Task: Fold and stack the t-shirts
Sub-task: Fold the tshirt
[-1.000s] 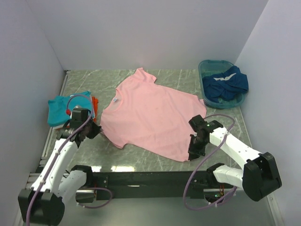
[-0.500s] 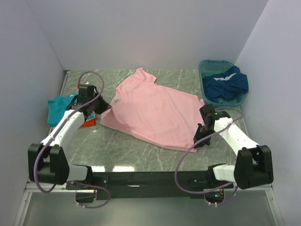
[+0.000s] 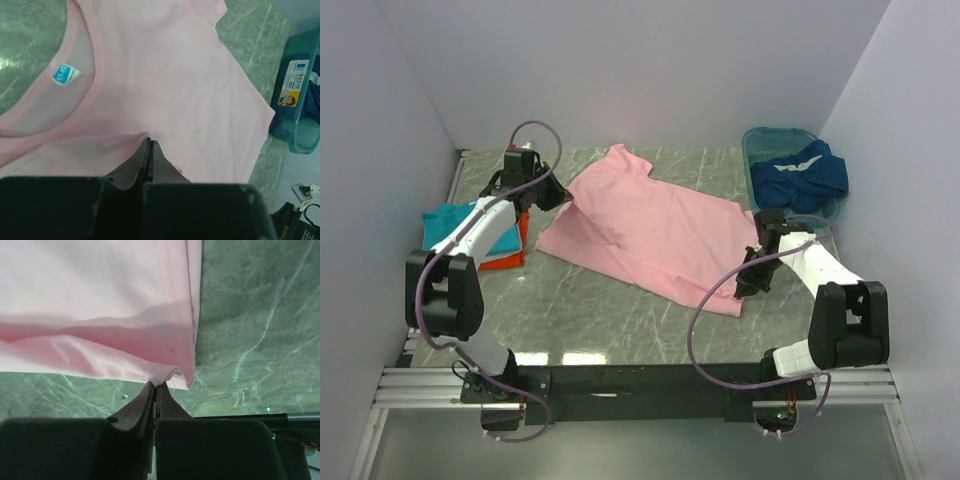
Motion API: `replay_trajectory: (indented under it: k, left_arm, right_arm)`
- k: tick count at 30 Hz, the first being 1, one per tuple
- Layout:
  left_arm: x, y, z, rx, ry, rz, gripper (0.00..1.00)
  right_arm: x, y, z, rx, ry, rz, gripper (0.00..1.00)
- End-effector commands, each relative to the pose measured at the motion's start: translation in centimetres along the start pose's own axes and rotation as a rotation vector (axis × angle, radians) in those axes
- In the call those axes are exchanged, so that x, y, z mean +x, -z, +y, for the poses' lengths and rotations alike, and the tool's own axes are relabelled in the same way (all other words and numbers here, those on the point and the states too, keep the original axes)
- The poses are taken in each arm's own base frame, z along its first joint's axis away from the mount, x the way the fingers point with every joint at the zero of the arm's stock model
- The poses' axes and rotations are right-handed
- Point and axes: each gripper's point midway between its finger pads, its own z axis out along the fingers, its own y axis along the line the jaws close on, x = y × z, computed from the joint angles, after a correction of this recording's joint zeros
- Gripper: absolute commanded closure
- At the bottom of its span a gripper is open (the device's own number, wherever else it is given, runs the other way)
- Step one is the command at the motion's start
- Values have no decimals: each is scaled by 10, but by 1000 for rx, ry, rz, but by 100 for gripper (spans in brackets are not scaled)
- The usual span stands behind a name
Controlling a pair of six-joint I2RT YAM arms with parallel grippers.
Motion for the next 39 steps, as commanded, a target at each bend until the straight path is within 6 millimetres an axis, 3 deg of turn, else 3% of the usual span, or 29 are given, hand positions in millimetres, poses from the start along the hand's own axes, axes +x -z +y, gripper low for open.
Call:
replay_trajectory:
  k: [1,11,20,27,39]
  left_arm:
    - [-24,-8,-28,87,-68,-44,100]
    - [-37,-24,-33,87,-83,-52,100]
    - [-38,-32,-28,72,-79,-55,100]
    - [-40,-38,-27,70,-72,-60,99]
    - [-42,-63,-28,73,-66,-47,100]
  right_arm:
    - [-22,4,9,-32,25,-48,100]
    - [-48,7,10,-18,25,-69,100]
    - [-56,3,14,-17,35,-70,100]
    - [-66,2,4,-2,8,-80,100]
    - [-74,-9,7,-3,3,-63,100]
